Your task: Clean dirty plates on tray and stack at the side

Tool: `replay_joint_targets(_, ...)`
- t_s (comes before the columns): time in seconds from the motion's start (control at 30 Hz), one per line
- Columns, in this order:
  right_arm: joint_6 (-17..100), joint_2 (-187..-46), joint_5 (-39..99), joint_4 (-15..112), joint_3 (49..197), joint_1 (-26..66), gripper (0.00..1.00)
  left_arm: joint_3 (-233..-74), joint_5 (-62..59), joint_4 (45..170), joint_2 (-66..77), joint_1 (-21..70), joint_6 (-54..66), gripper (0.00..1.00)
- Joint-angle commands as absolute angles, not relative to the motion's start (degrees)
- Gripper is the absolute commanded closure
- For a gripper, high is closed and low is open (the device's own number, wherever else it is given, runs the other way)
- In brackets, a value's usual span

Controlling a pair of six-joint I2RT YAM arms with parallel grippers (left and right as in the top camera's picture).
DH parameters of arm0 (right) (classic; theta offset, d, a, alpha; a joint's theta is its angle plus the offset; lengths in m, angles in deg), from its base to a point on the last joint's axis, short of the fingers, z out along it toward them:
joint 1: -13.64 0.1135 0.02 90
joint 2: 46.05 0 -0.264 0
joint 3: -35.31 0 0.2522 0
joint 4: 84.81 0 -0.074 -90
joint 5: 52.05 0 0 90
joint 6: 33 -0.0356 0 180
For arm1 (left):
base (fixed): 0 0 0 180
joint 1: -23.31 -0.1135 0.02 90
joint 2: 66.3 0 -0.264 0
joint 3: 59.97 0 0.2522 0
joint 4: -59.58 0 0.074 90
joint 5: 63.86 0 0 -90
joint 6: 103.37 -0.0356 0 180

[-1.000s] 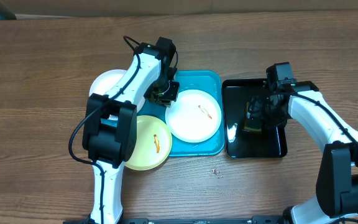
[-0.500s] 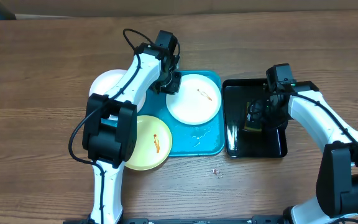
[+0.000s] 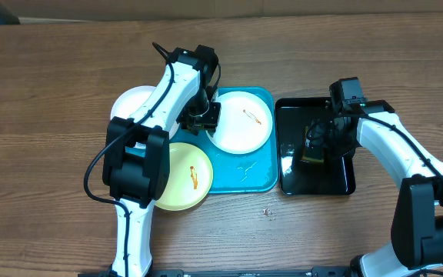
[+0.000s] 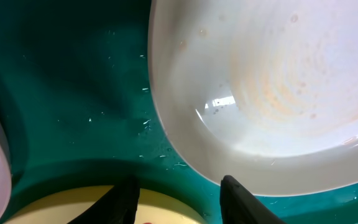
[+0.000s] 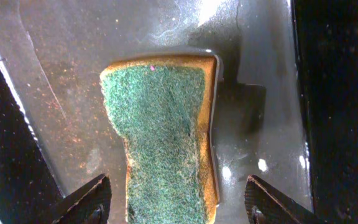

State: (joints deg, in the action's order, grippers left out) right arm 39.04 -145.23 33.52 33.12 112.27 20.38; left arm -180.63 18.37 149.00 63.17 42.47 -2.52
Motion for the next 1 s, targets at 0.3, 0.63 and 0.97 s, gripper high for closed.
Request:
replay_joint_targets(0.3, 39.20, -145.10, 34.05, 32.90, 112.00, 20.34, 0.30, -180.25, 23.25, 146.26, 63.69, 43.95, 8.30, 0.62)
replay_joint_targets(0.63, 39.20, -145.10, 34.07, 32.94, 112.00, 20.34, 0.29, -176.89, 23.42, 146.07, 63.69, 44.81, 12.58, 0.68)
replay_joint_targets(0.97, 39.17, -145.10, 34.05, 31.98, 112.00, 20.34, 0.29, -174.92, 24.95, 141.45, 63.69, 45.20, 11.42, 0.86)
